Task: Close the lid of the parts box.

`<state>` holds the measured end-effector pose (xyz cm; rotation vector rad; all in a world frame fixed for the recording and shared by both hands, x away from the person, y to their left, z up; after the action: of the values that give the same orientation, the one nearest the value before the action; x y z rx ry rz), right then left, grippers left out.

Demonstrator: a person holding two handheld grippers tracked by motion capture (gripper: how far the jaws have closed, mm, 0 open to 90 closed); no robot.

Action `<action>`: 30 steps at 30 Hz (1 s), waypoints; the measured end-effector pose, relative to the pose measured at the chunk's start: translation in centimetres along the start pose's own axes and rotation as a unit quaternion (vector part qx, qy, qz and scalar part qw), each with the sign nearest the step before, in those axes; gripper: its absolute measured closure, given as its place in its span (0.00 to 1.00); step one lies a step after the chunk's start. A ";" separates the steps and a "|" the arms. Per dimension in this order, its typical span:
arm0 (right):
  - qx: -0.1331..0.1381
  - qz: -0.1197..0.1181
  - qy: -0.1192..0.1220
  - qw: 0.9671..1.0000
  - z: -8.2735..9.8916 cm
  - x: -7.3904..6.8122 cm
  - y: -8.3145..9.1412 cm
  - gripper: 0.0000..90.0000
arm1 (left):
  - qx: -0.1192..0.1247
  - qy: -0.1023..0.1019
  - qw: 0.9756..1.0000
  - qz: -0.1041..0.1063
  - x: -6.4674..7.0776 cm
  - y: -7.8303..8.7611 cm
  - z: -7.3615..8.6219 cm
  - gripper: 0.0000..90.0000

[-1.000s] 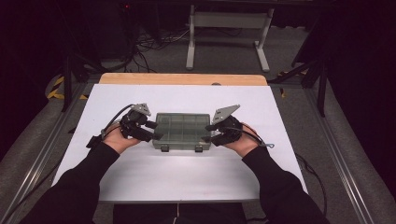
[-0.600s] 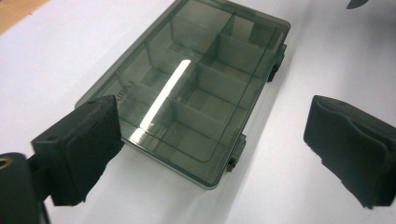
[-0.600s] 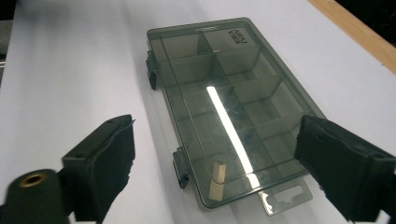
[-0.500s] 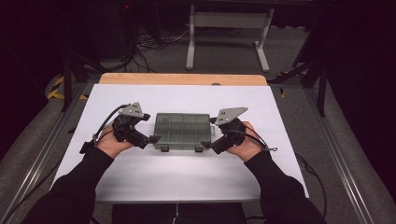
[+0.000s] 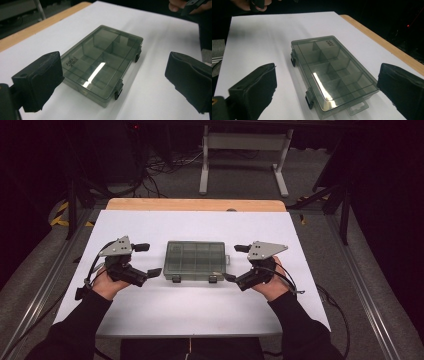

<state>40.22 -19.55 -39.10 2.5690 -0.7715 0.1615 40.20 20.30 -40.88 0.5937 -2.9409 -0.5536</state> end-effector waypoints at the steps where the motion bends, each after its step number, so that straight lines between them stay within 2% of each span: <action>1: 0.004 0.002 -0.001 1.000 0.2 0.0 0.2 0.03 | 0.006 -0.002 1.000 -0.003 0.1 0.2 0.2 0.03; 5: 0.012 0.008 -0.004 1.000 0.9 -0.3 0.6 0.02 | 0.027 -0.005 0.999 -0.019 0.4 1.0 1.1 0.03; 9: 0.023 0.015 -0.010 1.000 1.8 -0.3 0.9 0.01 | 0.039 0.003 0.999 -0.023 0.7 1.5 2.1 0.03; 11: 0.022 0.019 -0.011 1.000 2.1 -0.3 1.0 0.00 | 0.045 0.006 0.998 -0.034 0.7 1.9 2.8 0.03; 14: 0.035 0.020 -0.016 0.999 2.7 -0.3 1.3 0.00 | 0.055 0.008 0.997 -0.048 0.8 2.3 3.8 0.03; 17: 0.057 0.030 -0.015 0.998 3.4 -0.5 1.9 0.00 | 0.065 0.014 0.997 -0.044 0.7 2.5 4.7 0.03; 19: 0.064 0.031 -0.015 0.997 3.6 -0.6 2.2 0.00 | 0.061 0.017 0.997 -0.042 0.7 2.6 5.2 0.03; 22: 0.067 0.035 -0.019 0.997 4.3 -0.7 2.4 0.00 | 0.061 0.009 0.997 -0.052 0.8 2.7 5.9 0.03; 26: 0.074 0.043 -0.023 0.996 5.4 -0.8 2.5 0.00 | 0.071 0.018 0.995 -0.061 1.0 2.9 6.8 0.02; 28: 0.075 0.045 -0.025 0.996 5.9 -0.9 2.5 0.00 | 0.073 0.016 0.995 -0.072 1.0 2.8 7.2 0.02; 30: 0.071 0.047 -0.027 0.996 6.5 -1.0 2.4 0.00 | 0.080 0.027 0.994 -0.067 1.1 2.8 7.7 0.02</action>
<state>37.95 -23.82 -44.17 2.6800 -0.9330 0.1832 36.94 24.86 -47.02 0.8136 -2.9292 -0.3082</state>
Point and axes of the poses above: each handheld gripper's, and its own axes: y roughly backward along the jaws, z roughly out of its underside, x roughly to its right, the point moved 1 cm from there along -y, roughly forward along the jaws, and after that the axes turned 6 degrees about z, right-handed, at the moved point
